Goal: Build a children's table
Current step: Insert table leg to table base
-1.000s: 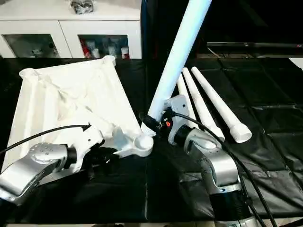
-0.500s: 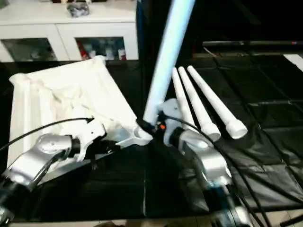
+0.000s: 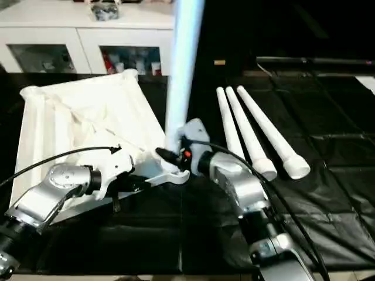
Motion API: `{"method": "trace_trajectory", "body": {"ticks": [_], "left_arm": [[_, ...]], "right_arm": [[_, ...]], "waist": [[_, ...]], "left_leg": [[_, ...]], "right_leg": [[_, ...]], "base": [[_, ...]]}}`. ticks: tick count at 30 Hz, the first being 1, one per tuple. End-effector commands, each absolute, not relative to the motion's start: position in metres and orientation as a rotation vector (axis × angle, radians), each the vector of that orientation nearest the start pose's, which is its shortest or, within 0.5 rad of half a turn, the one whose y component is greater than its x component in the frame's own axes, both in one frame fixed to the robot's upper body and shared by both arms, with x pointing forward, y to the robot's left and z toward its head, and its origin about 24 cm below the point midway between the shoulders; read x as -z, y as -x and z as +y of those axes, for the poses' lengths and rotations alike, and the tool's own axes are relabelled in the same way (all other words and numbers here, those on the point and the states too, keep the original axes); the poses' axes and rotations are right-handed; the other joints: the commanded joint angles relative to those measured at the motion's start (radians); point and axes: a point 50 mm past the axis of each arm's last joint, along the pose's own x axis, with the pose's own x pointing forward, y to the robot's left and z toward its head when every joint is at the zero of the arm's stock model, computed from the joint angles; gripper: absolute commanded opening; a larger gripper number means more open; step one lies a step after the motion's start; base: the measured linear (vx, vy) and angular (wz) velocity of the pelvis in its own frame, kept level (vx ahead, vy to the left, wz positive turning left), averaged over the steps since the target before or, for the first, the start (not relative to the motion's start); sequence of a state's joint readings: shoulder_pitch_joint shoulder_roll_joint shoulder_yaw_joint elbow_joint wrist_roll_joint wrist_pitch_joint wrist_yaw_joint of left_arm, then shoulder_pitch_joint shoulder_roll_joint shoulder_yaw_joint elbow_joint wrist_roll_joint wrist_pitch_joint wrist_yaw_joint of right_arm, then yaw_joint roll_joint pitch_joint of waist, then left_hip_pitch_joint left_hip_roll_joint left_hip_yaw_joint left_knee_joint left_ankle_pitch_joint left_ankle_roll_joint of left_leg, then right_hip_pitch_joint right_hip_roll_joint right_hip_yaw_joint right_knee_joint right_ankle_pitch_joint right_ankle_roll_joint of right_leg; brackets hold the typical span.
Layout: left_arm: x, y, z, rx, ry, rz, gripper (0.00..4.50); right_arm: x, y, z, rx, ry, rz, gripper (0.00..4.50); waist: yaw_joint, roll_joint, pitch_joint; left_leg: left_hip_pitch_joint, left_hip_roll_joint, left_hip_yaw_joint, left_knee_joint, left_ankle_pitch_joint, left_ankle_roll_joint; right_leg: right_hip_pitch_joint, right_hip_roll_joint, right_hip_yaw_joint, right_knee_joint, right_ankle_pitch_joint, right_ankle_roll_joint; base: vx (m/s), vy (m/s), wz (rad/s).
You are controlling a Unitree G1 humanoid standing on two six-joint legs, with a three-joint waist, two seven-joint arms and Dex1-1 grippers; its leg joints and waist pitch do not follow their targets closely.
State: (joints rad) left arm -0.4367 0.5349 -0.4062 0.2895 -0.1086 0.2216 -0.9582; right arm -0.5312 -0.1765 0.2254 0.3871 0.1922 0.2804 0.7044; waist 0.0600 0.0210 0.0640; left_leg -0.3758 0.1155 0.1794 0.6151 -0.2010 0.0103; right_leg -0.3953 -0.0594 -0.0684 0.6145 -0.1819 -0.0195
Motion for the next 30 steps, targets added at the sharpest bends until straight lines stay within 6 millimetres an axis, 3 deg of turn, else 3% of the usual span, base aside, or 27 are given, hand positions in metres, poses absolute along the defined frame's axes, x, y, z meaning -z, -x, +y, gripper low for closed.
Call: {"method": "trace_trajectory", "body": {"ticks": [1,6,9,10,11,14,17,24,30], "left_arm": [[-0.031,-0.284,0.15,1.203,-0.45,0.524,0.0],[-0.034,-0.284,0.154,1.199,-0.448,0.519,0.0],[-0.036,-0.283,0.153,1.226,-0.446,0.502,0.0],[-0.036,-0.283,0.153,1.226,-0.446,0.502,0.0],[-0.037,-0.282,0.152,1.243,-0.444,0.494,0.0],[-0.04,-0.281,0.148,1.301,-0.439,0.478,0.0],[-0.04,-0.28,0.146,1.32,-0.442,0.471,0.0],[-0.041,-0.283,0.145,1.331,-0.465,0.484,0.0],[-0.041,-0.283,0.149,1.32,-0.457,0.491,0.0]], "right_arm": [[-0.056,-0.32,-0.086,-0.963,0.09,0.313,1.94],[-0.056,-0.315,-0.1,-0.965,0.07,0.324,1.94],[-0.057,-0.311,-0.106,-0.964,0.058,0.324,1.94],[-0.057,-0.311,-0.106,-0.964,0.058,0.324,1.94],[-0.057,-0.31,-0.108,-0.965,0.058,0.324,1.94],[-0.054,-0.307,-0.109,-0.973,0.032,0.338,1.94],[-0.053,-0.307,-0.107,-0.978,0.024,0.344,1.94],[-0.047,-0.303,-0.102,-1.036,0.025,0.404,1.94],[-0.041,-0.306,-0.105,-0.997,-0.029,0.431,1.94]], "waist": [[0.0,-0.014,-0.044],[-0.001,-0.008,-0.037],[-0.002,-0.011,-0.037],[0.002,-0.004,-0.036],[0.001,-0.006,-0.037],[0.002,0.007,-0.037],[0.001,0.006,-0.037],[0.005,0.008,-0.032],[0.004,0.01,-0.033]], "left_leg": [[0.02,0.118,-0.06,-0.092,-0.335,-0.034],[0.028,0.118,-0.066,-0.099,-0.394,-0.046],[0.031,0.116,-0.069,-0.098,-0.417,-0.048],[0.034,0.117,-0.07,-0.098,-0.417,-0.048],[0.036,0.117,-0.068,-0.099,-0.421,-0.048],[0.033,0.122,-0.07,-0.106,-0.426,-0.058],[0.03,0.122,-0.069,-0.108,-0.436,-0.065],[0.035,0.123,-0.068,-0.108,-0.438,-0.063],[0.031,0.125,-0.07,-0.111,-0.435,-0.067]], "right_leg": [[0.021,-0.13,0.079,-0.1,-0.513,-0.154],[0.015,-0.128,0.077,-0.113,-0.609,-0.113],[0.014,-0.13,0.076,-0.12,-0.661,-0.098],[0.011,-0.131,0.078,-0.123,-0.662,-0.095],[0.009,-0.127,0.078,-0.123,-0.651,-0.096],[0.012,-0.124,0.078,-0.114,-0.571,-0.121],[0.015,-0.126,0.079,-0.109,-0.522,-0.149],[0.013,-0.127,0.082,-0.112,-0.542,-0.154],[0.016,-0.13,0.083,-0.108,-0.513,-0.169]], "base": [[0.0,0.0,0.0],[0.0,0.0,0.0],[0.0,0.0,0.0],[0.0,0.0,0.0],[0.0,0.0,0.0],[0.0,0.0,0.0],[0.0,0.0,0.0],[0.0,0.0,0.0],[0.0,0.0,0.0]]}}
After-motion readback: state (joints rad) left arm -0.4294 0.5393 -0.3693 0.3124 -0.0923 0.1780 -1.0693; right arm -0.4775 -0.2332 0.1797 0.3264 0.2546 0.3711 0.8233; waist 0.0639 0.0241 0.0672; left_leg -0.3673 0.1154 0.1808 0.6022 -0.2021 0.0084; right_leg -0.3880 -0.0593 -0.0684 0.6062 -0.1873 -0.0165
